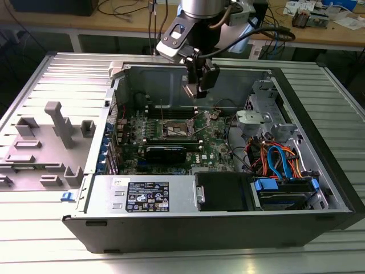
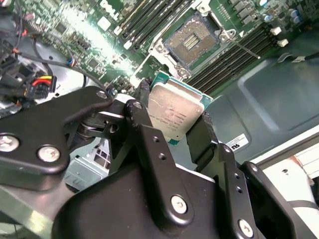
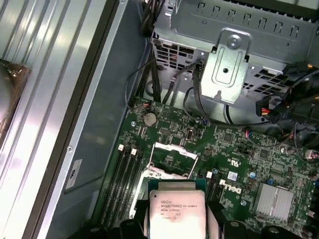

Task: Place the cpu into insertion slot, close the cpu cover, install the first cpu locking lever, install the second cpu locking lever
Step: 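Place the cpu into insertion slot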

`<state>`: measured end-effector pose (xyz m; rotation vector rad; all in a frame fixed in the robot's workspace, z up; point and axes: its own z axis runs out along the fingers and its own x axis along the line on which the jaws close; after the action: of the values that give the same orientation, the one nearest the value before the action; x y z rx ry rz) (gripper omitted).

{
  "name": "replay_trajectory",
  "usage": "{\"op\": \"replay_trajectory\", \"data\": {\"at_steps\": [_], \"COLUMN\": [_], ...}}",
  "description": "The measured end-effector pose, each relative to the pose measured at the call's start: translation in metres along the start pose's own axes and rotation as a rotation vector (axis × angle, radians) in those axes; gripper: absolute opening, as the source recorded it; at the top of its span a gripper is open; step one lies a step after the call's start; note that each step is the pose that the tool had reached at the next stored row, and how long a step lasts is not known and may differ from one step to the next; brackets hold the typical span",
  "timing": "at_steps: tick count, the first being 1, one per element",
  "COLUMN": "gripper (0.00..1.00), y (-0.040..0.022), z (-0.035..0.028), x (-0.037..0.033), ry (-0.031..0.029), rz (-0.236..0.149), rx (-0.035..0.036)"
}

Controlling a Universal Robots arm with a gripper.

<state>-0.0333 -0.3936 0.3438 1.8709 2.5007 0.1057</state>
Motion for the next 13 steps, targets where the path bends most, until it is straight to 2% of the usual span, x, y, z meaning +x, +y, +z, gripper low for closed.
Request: {"op": "replay_trajectory", "data": {"at_steps": [4,12,13], "gripper": [0.54,0.54,0.54], "y": [-0.0003,-0.0007,-0.0008], "z": [0.0032,0.0092,0.0114], "x": [-0.0001,-0.0002,-0.0003], "ry": [-0.0019,-0.0061,-0.0073], "rz": [0.053,0.152,0.176], "rx": [0.0057,0.0103,0.0105]}}
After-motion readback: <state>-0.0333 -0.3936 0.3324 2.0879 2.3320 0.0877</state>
